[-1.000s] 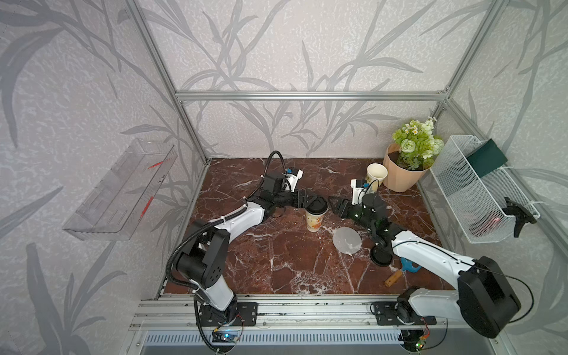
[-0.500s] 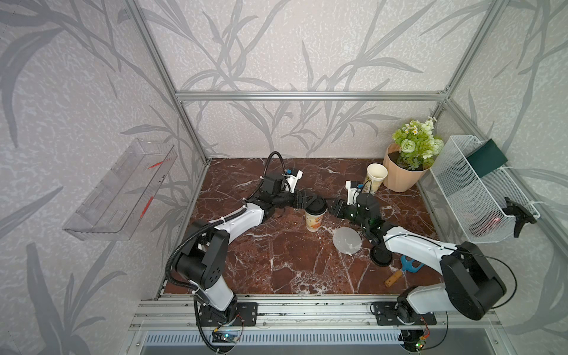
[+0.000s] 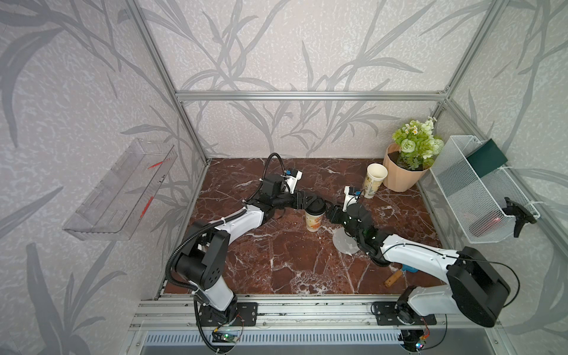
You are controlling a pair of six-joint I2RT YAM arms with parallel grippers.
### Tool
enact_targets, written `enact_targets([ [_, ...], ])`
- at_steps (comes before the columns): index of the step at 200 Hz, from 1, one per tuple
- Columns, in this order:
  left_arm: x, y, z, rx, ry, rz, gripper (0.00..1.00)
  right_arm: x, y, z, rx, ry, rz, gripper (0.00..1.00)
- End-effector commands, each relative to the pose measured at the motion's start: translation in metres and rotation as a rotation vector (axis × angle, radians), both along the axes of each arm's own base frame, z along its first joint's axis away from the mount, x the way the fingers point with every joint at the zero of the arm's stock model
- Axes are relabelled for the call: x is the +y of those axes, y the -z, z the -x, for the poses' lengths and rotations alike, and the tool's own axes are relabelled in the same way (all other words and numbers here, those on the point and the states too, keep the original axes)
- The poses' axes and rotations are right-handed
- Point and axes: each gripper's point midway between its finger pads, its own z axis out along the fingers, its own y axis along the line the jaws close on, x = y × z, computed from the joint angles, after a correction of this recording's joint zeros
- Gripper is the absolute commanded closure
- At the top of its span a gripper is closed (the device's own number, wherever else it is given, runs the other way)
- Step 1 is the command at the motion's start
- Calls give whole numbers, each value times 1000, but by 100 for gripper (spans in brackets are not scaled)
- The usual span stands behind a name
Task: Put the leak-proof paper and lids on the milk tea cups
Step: Secure the cup lid on the cup.
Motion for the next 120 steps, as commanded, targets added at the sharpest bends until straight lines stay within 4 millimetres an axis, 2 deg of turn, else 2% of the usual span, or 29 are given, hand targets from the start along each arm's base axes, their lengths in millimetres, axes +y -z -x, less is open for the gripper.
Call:
enact_targets([
  [1,43,137,57,384,-48,-315,32,-17,117,56,302,-101,317,38],
  [36,45,139,58,386,-52,-323,32,-9,133,67,325,-136,338,38],
  [64,46,140,59,389,-52,-327,32,-9,121,64,296,-129,337,38],
  [87,46,140,60,389,-53,-327,32,-7,88,55,208,-125,327,37],
  [120,46,141,61,391,-51,-328,32,-2,8,41,61,-137,290,35],
])
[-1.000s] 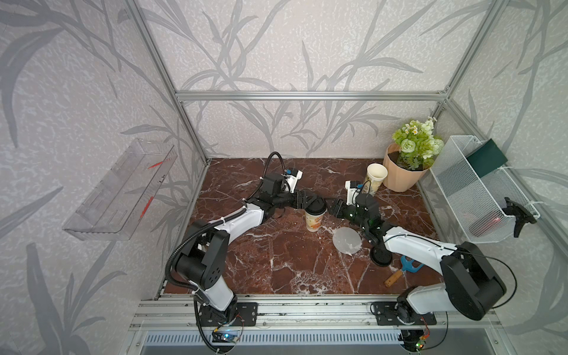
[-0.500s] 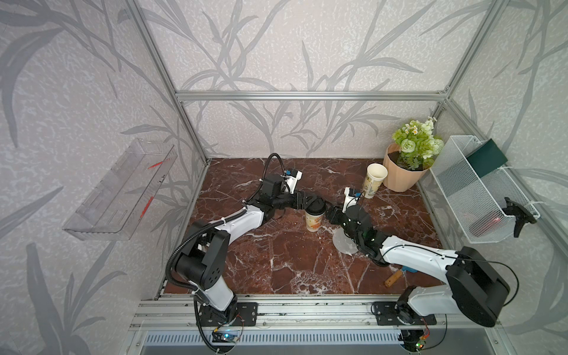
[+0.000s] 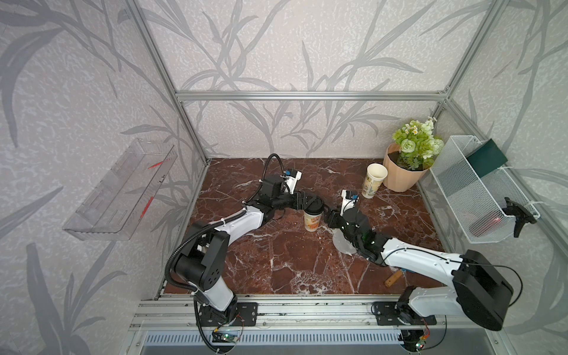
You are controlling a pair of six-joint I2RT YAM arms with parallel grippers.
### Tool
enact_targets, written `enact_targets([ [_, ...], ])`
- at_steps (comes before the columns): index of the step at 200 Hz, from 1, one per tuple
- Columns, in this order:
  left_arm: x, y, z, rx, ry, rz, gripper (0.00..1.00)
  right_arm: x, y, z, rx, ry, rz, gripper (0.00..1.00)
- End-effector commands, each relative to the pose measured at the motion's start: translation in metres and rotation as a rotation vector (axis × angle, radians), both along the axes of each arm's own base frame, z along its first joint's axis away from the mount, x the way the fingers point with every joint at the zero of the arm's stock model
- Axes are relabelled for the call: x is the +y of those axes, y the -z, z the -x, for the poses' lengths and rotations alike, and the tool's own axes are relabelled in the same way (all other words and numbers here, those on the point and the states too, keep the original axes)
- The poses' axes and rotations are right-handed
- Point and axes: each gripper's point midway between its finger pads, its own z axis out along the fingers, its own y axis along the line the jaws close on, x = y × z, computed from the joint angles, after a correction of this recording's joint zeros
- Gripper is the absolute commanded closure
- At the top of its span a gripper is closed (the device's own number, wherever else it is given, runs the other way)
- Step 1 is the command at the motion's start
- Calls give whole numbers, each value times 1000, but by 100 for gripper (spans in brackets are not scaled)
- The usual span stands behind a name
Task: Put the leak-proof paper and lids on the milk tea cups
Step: Secure the cup lid on the cup.
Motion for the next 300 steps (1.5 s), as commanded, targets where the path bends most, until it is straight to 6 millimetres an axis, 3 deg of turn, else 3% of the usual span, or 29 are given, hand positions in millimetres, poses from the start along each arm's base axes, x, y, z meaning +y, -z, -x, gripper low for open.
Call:
enact_targets([
  [1,45,139,60,399,-39,-323,32,-7,19,23,99,-107,194,35],
  [19,43,138,60,397,-36,-319,32,-2,-17,21,34,-142,144,34],
  [36,43,138,60,398,-34,-321,32,10,-30,26,13,-203,86,34],
  [83,42,139,60,401,-29,-315,33,39,-18,29,59,-308,0,32],
  [169,41,139,60,404,-21,-312,34,46,-19,11,39,-259,-88,31],
  [217,41,140,61,406,-18,-312,35,35,12,3,106,-184,-71,32],
  [270,40,141,62,407,-12,-305,35,6,79,25,274,-91,-58,34],
  [300,40,142,63,409,-11,-307,35,2,99,30,311,-79,-51,35],
])
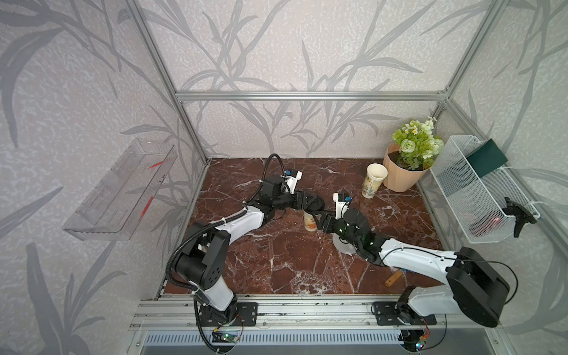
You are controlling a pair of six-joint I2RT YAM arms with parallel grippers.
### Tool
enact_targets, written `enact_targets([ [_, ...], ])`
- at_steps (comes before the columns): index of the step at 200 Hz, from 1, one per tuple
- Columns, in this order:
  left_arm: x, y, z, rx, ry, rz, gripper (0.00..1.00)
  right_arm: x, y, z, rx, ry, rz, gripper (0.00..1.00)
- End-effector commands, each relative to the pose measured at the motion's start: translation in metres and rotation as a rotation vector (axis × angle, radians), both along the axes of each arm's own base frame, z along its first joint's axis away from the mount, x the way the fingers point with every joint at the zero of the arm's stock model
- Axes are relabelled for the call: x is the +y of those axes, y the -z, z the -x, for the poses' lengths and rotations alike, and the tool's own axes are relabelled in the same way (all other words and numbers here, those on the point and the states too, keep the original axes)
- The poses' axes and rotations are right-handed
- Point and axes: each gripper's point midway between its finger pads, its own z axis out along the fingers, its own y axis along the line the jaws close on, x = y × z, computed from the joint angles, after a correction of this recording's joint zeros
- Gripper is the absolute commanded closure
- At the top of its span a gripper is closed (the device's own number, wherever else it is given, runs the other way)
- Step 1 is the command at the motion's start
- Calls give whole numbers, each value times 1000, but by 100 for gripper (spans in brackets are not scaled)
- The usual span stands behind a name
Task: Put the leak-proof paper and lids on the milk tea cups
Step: Secure the cup lid on the cup.
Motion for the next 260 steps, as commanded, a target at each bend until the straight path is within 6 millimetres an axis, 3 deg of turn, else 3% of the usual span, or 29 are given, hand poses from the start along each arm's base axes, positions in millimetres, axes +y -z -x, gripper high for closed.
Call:
enact_targets([
  [1,43,140,64,413,-19,-314,35,-37,85,13,193,91,197,35],
  [25,43,141,64,414,-20,-317,35,-33,86,12,196,75,194,35],
  [40,43,142,64,416,-18,-317,35,-26,76,11,177,47,180,35],
  [65,43,139,64,412,-15,-316,35,-16,27,9,81,-14,151,35],
  [90,43,137,64,409,-16,-315,35,-18,-25,7,-33,-39,152,31],
  [117,41,136,64,409,-11,-305,34,-34,-47,-9,-50,-21,141,30],
  [151,40,139,65,419,-7,-304,34,-33,-43,-39,-5,-44,133,31],
  [193,39,138,64,414,-3,-302,34,-5,-29,-55,29,-153,139,32],
  [229,41,142,65,420,-14,-298,34,-22,6,-57,100,-62,190,34],
  [260,37,147,65,443,-79,-195,34,-36,45,-44,157,-1,272,37],
])
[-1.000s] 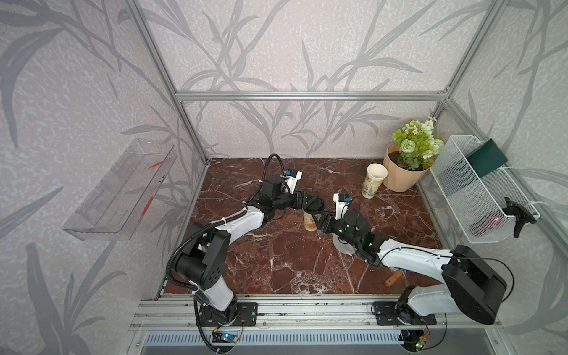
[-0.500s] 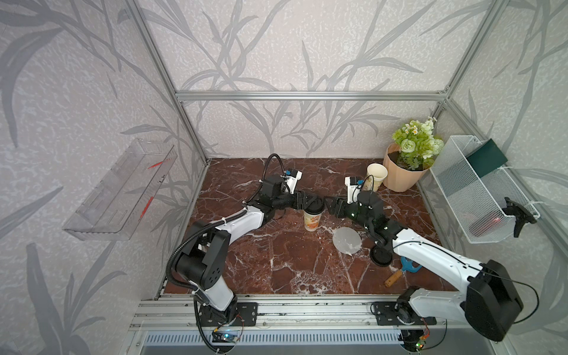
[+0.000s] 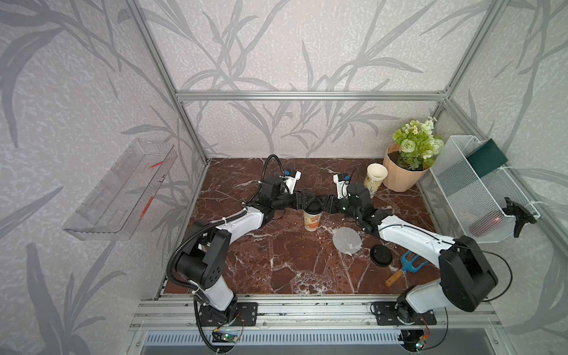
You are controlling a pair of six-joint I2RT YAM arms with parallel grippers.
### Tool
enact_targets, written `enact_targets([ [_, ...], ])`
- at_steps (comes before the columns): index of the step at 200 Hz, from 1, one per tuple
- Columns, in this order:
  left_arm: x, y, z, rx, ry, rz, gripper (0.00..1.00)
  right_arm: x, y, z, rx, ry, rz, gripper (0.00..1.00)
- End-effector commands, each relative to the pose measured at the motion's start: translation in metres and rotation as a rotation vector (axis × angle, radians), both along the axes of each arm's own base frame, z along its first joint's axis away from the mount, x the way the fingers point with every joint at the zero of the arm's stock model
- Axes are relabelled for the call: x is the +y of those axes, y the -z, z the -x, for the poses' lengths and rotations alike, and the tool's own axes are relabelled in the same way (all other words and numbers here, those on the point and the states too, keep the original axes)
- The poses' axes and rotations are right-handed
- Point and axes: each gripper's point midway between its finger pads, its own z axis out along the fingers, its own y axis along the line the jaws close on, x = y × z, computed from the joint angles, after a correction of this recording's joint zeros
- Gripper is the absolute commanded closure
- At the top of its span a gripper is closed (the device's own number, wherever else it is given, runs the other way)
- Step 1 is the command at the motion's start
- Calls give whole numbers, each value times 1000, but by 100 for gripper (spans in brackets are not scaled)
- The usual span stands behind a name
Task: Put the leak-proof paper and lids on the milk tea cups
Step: Secure the cup lid on the cup.
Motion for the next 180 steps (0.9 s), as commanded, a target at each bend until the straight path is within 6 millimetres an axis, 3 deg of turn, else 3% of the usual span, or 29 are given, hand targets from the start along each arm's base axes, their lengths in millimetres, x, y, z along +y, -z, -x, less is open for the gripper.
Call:
enact_targets([
  [1,35,144,64,430,-60,-226,34,-23,65,15,121,79,152,37],
  [73,56,183,79,504,-176,-263,34,-30,148,60,257,109,226,40],
  [101,54,183,80,512,-171,-253,34,-36,163,70,280,139,204,40],
  [121,54,171,77,493,-170,-254,34,-35,152,70,256,134,190,41],
  [158,54,126,58,409,-186,-273,29,-23,92,53,145,94,196,39],
  [180,54,100,45,367,-199,-282,26,-20,69,44,99,94,207,36],
])
